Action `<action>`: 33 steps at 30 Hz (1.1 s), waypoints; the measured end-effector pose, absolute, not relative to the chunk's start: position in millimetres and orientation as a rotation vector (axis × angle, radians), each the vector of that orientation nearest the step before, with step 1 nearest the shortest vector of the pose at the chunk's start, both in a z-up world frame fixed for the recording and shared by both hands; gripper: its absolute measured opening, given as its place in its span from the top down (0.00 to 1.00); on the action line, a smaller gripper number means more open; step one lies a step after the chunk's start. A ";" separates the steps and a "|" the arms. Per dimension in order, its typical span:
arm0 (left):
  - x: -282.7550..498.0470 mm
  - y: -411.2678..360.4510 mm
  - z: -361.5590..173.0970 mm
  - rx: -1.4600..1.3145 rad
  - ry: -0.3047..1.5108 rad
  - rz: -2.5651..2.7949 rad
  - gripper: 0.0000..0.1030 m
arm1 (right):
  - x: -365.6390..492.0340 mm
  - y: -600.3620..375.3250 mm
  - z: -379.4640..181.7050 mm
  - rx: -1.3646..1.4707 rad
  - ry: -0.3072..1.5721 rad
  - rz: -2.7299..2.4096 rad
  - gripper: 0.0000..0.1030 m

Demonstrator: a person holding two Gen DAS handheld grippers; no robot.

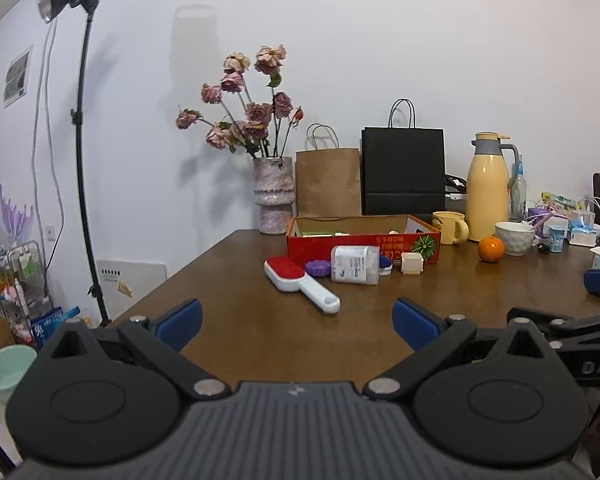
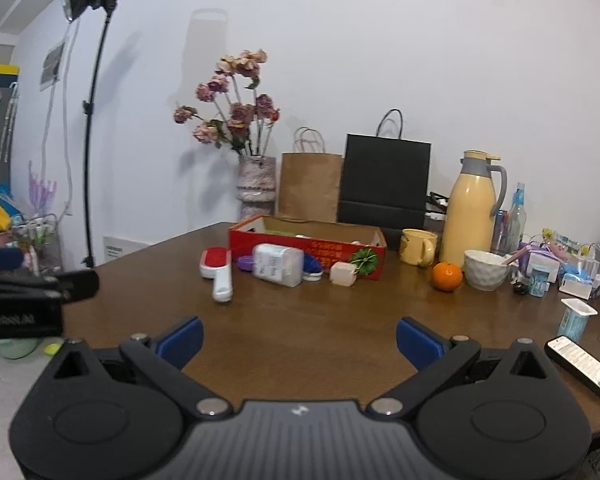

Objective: Organize rigid objects
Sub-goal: 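Grasp the white plug adapter with right tool while left tool grasps blue screw cap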

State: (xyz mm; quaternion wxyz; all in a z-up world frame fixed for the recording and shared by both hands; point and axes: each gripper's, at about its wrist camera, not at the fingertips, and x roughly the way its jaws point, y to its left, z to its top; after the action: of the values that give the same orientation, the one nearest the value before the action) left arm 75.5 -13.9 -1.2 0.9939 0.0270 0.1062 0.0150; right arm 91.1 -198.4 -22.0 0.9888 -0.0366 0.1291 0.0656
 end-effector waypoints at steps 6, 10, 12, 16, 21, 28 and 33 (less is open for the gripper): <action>120.7 -25.3 3.9 0.087 0.212 -0.036 0.00 | 146.7 -208.2 -18.1 -0.047 0.275 0.132 0.00; 160.5 -25.6 6.8 0.064 0.259 -0.090 0.00 | 185.3 -218.7 -11.2 0.021 0.311 0.181 0.03; 183.2 -24.3 7.7 0.049 0.295 -0.106 0.00 | 207.9 -226.1 -6.8 0.081 0.341 0.223 0.10; 224.5 -24.4 9.9 0.049 0.317 -0.115 0.00 | 250.4 -228.2 -1.0 0.071 0.363 0.220 0.17; 283.2 -33.0 9.8 0.075 0.353 -0.147 0.00 | 308.5 -235.0 -1.4 0.051 0.396 0.196 0.26; 372.8 -46.7 3.5 0.047 0.490 -0.243 0.00 | 392.4 -251.4 -8.3 0.074 0.493 0.192 0.33; 423.1 -57.9 7.4 0.057 0.515 -0.268 0.00 | 442.1 -256.6 -19.3 0.074 0.550 0.196 0.33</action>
State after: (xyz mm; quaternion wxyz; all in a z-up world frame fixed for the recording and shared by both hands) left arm 423.1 -57.9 7.4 0.9577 0.0282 0.2540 -0.1321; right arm 442.1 -256.6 -19.3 0.9570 0.0363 0.2712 0.0967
